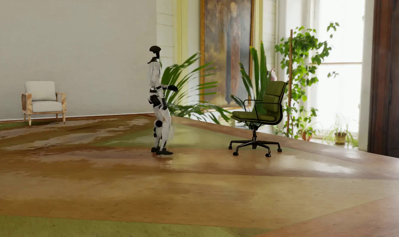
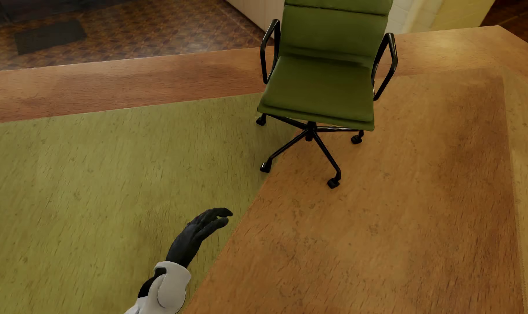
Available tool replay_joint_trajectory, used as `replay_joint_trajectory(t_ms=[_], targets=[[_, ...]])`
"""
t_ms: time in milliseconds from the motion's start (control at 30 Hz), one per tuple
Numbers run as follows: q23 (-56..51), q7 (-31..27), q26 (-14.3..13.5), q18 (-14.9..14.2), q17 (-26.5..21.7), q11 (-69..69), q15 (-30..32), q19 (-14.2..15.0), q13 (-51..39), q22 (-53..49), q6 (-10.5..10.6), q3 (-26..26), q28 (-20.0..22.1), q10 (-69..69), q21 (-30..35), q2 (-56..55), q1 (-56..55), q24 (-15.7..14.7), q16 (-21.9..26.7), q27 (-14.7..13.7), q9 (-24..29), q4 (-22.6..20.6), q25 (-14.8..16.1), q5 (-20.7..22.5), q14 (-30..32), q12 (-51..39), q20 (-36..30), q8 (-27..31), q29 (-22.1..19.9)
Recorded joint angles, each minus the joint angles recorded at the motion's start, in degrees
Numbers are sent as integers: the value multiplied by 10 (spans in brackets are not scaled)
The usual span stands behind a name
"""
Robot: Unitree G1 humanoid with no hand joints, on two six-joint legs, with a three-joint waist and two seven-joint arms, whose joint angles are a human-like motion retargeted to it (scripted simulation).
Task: Walk to the dark yellow officechair
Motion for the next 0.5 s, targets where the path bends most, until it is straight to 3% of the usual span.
replay_joint_trajectory(t_ms=[33, 67, 133, 200, 233, 300, 333, 367, 400, 500], targets=[[4, -11, 9, -2, 0, -82, 55, -32, 26, 0, -3, -3, -14, -21, 5, 24, 9, -2, 7, 0, -3, -1, 9, 24, 3, -1, -3, 1, 5], [2, -20, 22, -6, 1, -112, 45, -34, 52, 9, -5, -3, -22, -22, 3, 43, 9, -8, 8, -2, -5, -4, 20, 24, 1, -1, -1, -19, 7], [3, -35, 75, -10, 22, -154, 58, -15, 82, 45, -5, -4, -18, -17, 3, 71, 5, -15, 2, 4, -7, -2, 36, 30, -8, 14, 27, -44, 9], [7, -40, 136, -19, 36, -162, 56, -14, 77, 92, -2, -4, 27, -12, 22, 76, 3, -11, -29, 5, -8, 8, 34, 40, -18, 48, 96, -51, 39], [7, -37, 163, -22, 39, -165, 55, -19, 61, 117, -1, -2, 49, -16, 34, 77, 7, -29, -51, 2, -9, 14, 27, 46, -22, 66, 138, -50, 47], [5, -27, 200, -29, 45, -173, 55, -22, 14, 175, 2, 1, 58, -24, 41, 79, 17, -77, -70, -1, -11, 28, 20, 62, -25, 96, 195, -42, 25], [1, -21, 214, -33, 46, -175, 54, -23, -14, 208, 3, 2, 40, -25, 45, 79, 20, -78, -58, -7, -12, 36, 11, 71, -28, 111, 195, -35, 11], [-4, -15, 236, -37, 45, -174, 52, -26, -43, 239, 4, 2, 11, -21, 64, 79, 21, -60, -44, -11, -12, 44, -19, 79, -31, 119, 179, -29, 4], [-16, -11, 250, -40, 50, -171, 48, -29, -70, 267, 6, 2, -26, -12, 59, 77, 19, -35, -28, -13, -13, 52, -23, 85, -35, 131, 158, -25, -7], [-93, -8, 276, -48, 61, -149, 31, -38, -111, 324, 12, 5, -120, 37, 20, 67, -1, 19, 2, -65, -11, 76, 11, 101, -56, 138, 132, -19, -44]])
